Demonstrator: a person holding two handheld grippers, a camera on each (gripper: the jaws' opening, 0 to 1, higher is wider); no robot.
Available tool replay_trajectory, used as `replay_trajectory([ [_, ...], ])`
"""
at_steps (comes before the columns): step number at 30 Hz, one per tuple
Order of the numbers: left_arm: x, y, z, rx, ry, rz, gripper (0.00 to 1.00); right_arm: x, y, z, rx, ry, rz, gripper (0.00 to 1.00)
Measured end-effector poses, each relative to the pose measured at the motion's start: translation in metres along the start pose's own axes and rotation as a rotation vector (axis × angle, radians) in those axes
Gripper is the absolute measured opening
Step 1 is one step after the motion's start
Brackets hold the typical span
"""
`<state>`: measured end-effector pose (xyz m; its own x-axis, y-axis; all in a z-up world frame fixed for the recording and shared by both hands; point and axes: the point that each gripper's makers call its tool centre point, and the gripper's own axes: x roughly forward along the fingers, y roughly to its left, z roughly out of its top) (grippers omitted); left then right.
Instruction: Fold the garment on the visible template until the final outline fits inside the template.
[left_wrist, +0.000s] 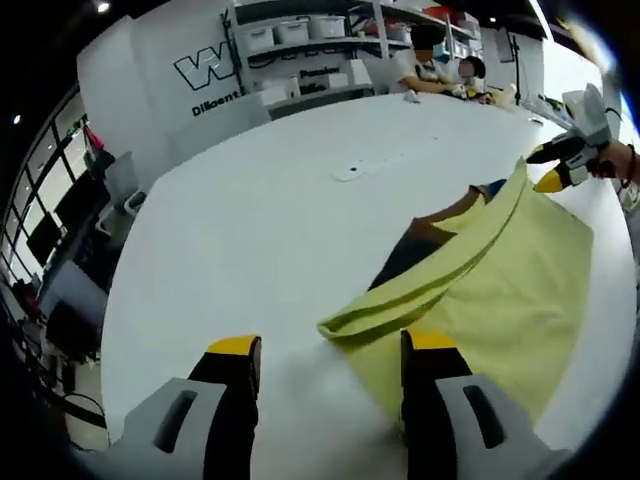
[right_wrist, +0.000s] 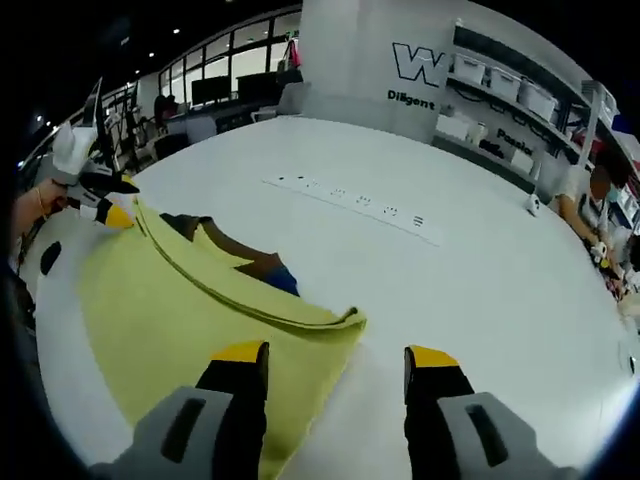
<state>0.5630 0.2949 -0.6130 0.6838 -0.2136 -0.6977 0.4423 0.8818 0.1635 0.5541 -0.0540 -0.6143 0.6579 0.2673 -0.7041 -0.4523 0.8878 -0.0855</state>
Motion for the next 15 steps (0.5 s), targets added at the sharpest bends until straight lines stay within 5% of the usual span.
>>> replay_trajectory([
  [7, 0.012, -0.001, -0.002, 0.057, 0.028, 0.003, 0.61, 0.017, -0.004, 0.004, 0.016, -0.002, 0.006, 0.52],
  [15, 0.026, 0.024, 0.008, -0.101, -0.024, 0.092, 0.64, 0.041, -0.032, 0.021, 0.16, -0.079, -0.054, 0.53],
])
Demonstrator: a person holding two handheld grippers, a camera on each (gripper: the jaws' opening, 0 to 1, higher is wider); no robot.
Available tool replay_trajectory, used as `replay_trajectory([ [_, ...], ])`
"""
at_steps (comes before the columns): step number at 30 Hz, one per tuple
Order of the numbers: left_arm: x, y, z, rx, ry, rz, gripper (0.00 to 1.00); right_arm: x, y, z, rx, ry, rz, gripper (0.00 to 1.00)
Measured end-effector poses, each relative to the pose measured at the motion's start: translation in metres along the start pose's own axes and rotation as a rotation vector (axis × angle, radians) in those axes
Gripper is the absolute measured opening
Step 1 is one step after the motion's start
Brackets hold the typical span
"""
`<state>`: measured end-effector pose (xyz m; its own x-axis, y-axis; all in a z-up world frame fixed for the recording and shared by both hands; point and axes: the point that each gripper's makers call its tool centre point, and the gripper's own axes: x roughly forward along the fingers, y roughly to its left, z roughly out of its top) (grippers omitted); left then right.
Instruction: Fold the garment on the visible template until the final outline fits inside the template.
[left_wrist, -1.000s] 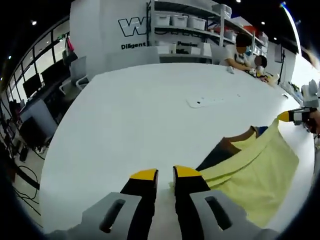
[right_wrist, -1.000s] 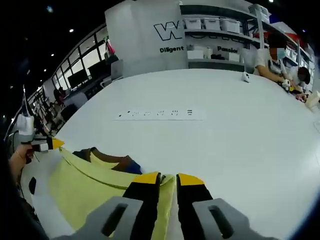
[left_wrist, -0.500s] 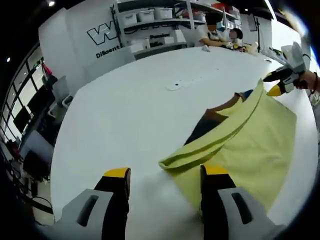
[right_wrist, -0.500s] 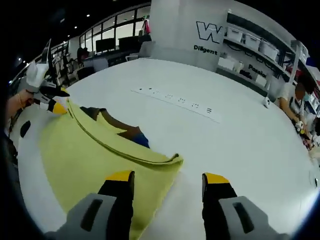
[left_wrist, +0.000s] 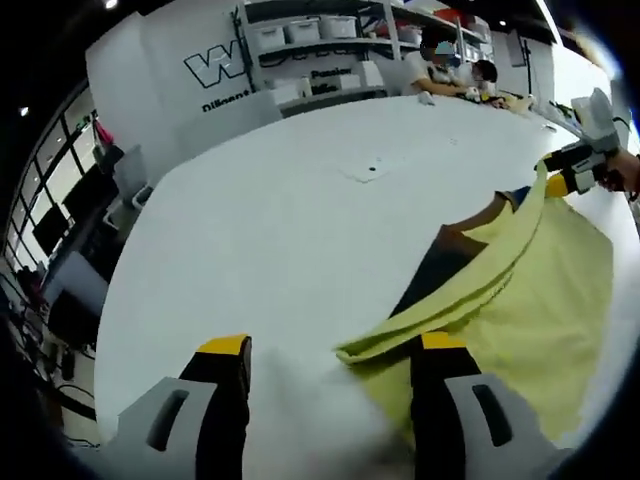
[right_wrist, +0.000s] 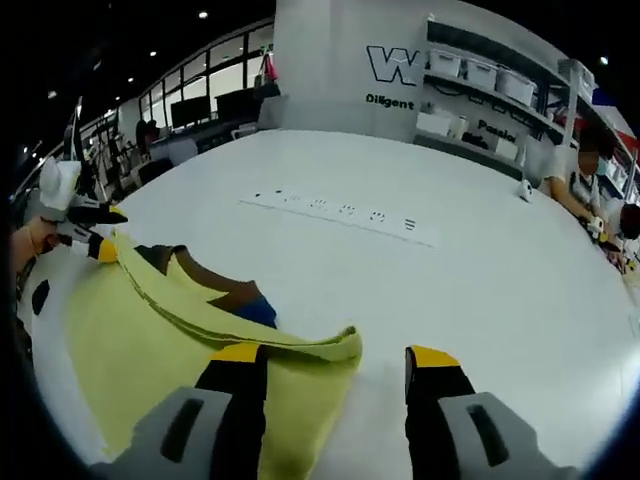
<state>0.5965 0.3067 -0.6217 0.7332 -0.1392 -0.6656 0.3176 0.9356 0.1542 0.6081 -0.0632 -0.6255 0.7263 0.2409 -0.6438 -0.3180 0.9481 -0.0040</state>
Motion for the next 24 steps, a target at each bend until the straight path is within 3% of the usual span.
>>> replay_trajectory([
  [4, 0.002, 0.013, 0.004, -0.1, -0.021, 0.044, 0.64, 0.003, -0.011, 0.011, 0.126, -0.054, -0.032, 0.53],
  [7, 0.002, 0.014, 0.004, -0.081, -0.017, 0.049, 0.61, -0.001, -0.012, 0.012, 0.192, -0.067, -0.031, 0.54],
  [11, -0.001, 0.012, 0.004, -0.086, -0.022, 0.039, 0.6, -0.002, -0.013, 0.012, 0.194, -0.067, -0.026, 0.54],
  [16, -0.007, 0.008, 0.006, -0.128, -0.028, 0.013, 0.63, -0.009, 0.002, 0.009, 0.222, -0.057, 0.017, 0.56],
  [24, -0.022, -0.004, 0.007, -0.13, -0.023, -0.024, 0.73, -0.024, 0.019, 0.001, 0.249, -0.041, 0.066, 0.68],
])
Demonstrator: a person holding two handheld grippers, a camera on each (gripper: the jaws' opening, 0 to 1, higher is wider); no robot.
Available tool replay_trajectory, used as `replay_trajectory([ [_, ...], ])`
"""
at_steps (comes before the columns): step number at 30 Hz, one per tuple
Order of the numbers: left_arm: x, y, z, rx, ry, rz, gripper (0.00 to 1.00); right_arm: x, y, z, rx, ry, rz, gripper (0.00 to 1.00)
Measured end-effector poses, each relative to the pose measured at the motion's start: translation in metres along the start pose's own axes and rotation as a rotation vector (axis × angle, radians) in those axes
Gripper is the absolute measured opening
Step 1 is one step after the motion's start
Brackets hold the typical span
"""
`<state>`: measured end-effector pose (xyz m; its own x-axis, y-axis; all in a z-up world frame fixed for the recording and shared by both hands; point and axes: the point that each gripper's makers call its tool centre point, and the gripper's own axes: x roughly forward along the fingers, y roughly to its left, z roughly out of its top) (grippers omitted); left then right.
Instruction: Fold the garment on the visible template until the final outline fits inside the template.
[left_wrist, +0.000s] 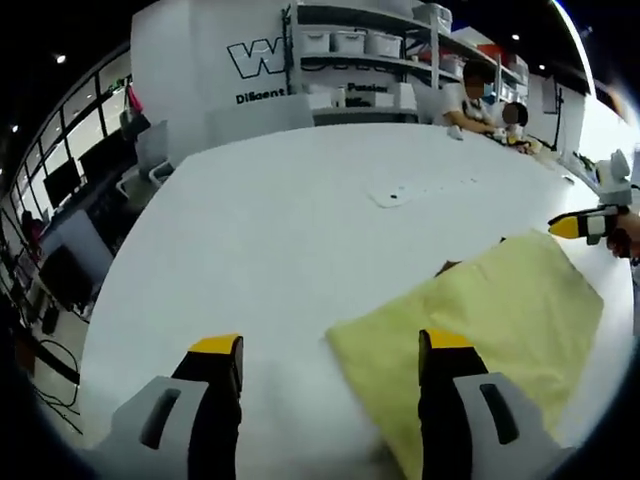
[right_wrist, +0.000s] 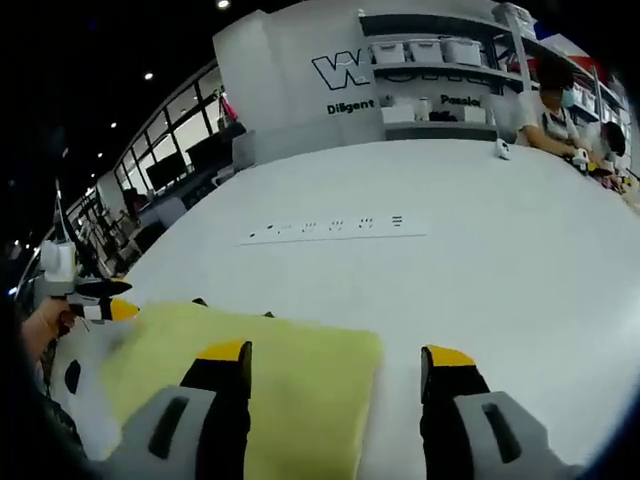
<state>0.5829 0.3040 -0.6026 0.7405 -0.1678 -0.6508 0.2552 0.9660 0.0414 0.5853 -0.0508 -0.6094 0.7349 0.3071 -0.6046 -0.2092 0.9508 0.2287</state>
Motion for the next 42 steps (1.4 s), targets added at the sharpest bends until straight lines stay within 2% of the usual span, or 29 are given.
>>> replay_trajectory([
  [2, -0.004, -0.003, -0.002, -0.002, 0.011, -0.01, 0.77, -0.007, 0.01, -0.008, 0.003, 0.013, 0.01, 0.7],
  [6, -0.014, -0.009, -0.007, 0.002, 0.025, -0.029, 0.81, -0.015, 0.016, -0.019, 0.009, 0.041, 0.024, 0.77],
  [14, -0.034, -0.026, -0.024, -0.007, 0.053, -0.097, 0.9, -0.035, 0.032, -0.036, -0.005, 0.074, 0.067, 0.83],
  [25, -0.055, -0.037, -0.043, -0.038, 0.081, -0.128, 0.89, -0.055, 0.039, -0.046, 0.02, 0.092, 0.103, 0.84],
  [32, -0.068, -0.047, -0.056, -0.045, 0.103, -0.154, 0.87, -0.069, 0.045, -0.058, 0.031, 0.105, 0.111, 0.82],
  [42, -0.081, -0.053, -0.082, -0.091, 0.153, -0.148, 0.79, -0.083, 0.046, -0.081, 0.029, 0.135, 0.098, 0.77],
])
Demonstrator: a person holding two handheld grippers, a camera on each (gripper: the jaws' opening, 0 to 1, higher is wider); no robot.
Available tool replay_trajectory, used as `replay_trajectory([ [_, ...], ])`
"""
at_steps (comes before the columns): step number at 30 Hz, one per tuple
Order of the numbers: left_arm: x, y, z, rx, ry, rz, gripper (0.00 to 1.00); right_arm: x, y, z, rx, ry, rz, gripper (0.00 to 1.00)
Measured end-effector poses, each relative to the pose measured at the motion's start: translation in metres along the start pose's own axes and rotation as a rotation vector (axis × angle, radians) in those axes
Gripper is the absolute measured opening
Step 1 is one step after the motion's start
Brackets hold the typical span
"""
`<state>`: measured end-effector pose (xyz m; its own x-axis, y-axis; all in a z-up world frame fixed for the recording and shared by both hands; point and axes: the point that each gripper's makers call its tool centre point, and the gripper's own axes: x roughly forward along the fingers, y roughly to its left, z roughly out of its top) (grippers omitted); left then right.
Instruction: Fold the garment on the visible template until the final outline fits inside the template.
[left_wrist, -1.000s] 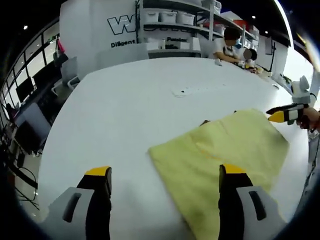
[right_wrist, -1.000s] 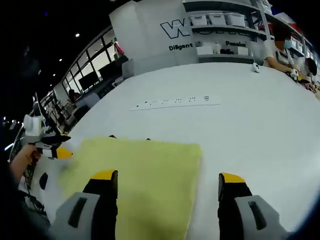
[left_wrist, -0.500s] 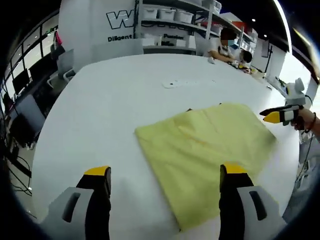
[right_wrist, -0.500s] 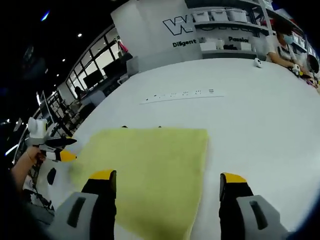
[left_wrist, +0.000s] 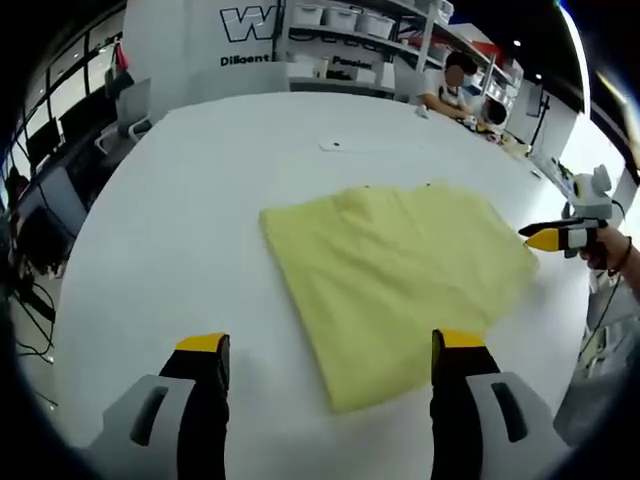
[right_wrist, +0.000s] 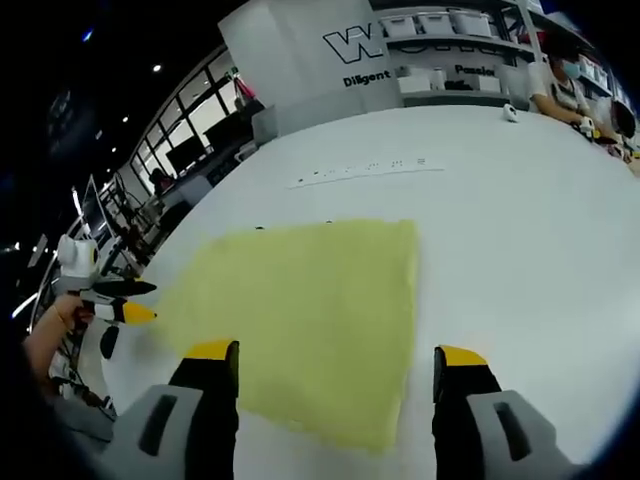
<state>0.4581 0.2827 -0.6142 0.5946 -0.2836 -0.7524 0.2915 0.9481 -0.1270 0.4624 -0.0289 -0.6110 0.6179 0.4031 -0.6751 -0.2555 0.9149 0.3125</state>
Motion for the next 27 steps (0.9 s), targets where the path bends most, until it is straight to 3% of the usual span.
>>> replay_trajectory([
  [7, -0.002, -0.009, -0.022, -0.048, 0.053, -0.038, 0.67, -0.007, -0.008, -0.025, -0.023, 0.043, -0.027, 0.64],
  [16, -0.005, -0.007, -0.032, -0.049, 0.058, -0.032, 0.45, -0.015, -0.02, -0.032, -0.018, 0.045, -0.071, 0.24],
  [22, -0.006, -0.008, -0.037, -0.049, 0.075, -0.046, 0.17, -0.018, -0.025, -0.038, -0.029, 0.061, -0.097, 0.06],
  [24, -0.007, -0.009, -0.039, -0.053, 0.081, -0.05, 0.08, -0.018, -0.026, -0.039, -0.023, 0.058, -0.1, 0.05],
  [27, -0.006, -0.011, -0.042, -0.045, 0.086, -0.052, 0.04, -0.018, -0.025, -0.041, -0.039, 0.068, -0.101, 0.04],
])
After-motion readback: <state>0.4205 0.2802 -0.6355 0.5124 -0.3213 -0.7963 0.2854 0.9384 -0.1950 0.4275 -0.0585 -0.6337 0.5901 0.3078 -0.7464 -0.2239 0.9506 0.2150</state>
